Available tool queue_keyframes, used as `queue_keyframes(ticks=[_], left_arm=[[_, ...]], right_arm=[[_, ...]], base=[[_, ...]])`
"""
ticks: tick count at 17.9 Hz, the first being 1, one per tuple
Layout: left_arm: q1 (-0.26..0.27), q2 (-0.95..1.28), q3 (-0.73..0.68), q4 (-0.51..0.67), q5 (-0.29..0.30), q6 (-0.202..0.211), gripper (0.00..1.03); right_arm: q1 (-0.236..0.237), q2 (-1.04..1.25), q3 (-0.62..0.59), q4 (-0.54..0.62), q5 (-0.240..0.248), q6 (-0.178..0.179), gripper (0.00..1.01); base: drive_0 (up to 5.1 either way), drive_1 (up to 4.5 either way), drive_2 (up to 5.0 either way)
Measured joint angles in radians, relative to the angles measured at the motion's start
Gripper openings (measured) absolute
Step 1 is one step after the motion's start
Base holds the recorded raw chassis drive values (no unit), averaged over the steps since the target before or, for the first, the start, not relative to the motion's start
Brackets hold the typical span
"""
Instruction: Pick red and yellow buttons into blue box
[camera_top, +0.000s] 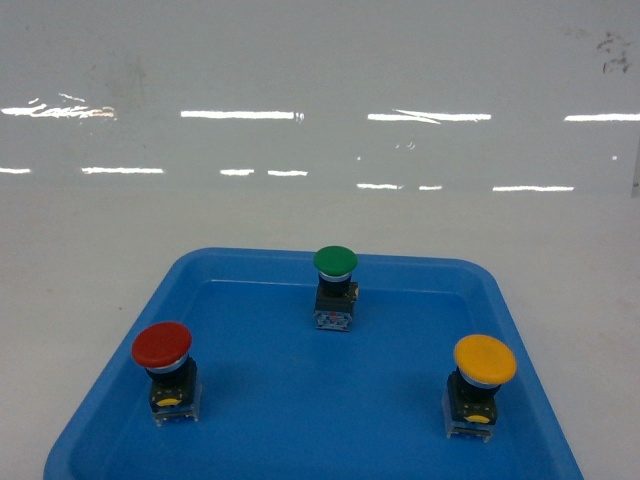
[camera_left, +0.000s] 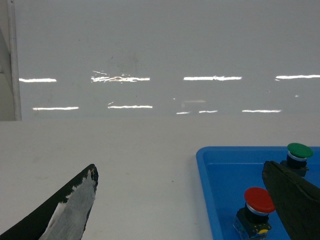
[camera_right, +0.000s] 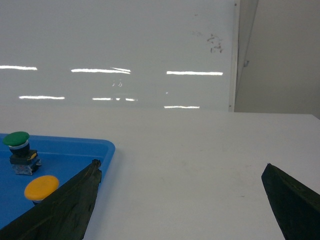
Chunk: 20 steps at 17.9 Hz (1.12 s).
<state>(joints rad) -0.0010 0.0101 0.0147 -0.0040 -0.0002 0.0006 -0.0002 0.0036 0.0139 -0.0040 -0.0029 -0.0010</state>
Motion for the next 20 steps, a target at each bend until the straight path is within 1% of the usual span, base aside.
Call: queue_keyframes(ticks=[14,15,16,17,18,19,20], left_arm=[[0.001,0.0,0.0,0.002,0.0,0.0,0.98],[0.005,0.003,0.0,0.005,0.0,0.0,0.98],[0.013,0.004,0.0,0.005,0.01,0.0,0.98],[0.024,0.011,0.0,0.013,0.021,0.0,0.98],[0.038,0.039,0.0,0.053,0.045,0.0,0.98],[0.055,0.08,0.0,0.087,0.067,0.0,0.98],[0.074,0.143,0.002,0.128,0.1,-0.001,0.98]], right_arm=[[-0.001,0.001,0.0,0.001,0.0,0.0,0.98],[-0.001,0.001,0.0,0.006,0.005,0.0,0.98],[0.0,0.007,0.0,0.028,-0.005,-0.004,0.98],[0.011,0.024,0.0,0.048,-0.003,-0.004,0.98],[0.037,0.068,0.0,0.092,0.002,-0.017,0.98],[0.063,0.134,0.001,0.154,0.007,-0.021,0.98],[0.086,0.203,0.002,0.202,0.024,-0.026,0.98]], base=[[0.0,0.0,0.0],[0.0,0.0,0.0],[0.0,0.0,0.0],[0.0,0.0,0.0],[0.0,0.0,0.0],[0.0,0.0,0.0],[0.0,0.0,0.0]])
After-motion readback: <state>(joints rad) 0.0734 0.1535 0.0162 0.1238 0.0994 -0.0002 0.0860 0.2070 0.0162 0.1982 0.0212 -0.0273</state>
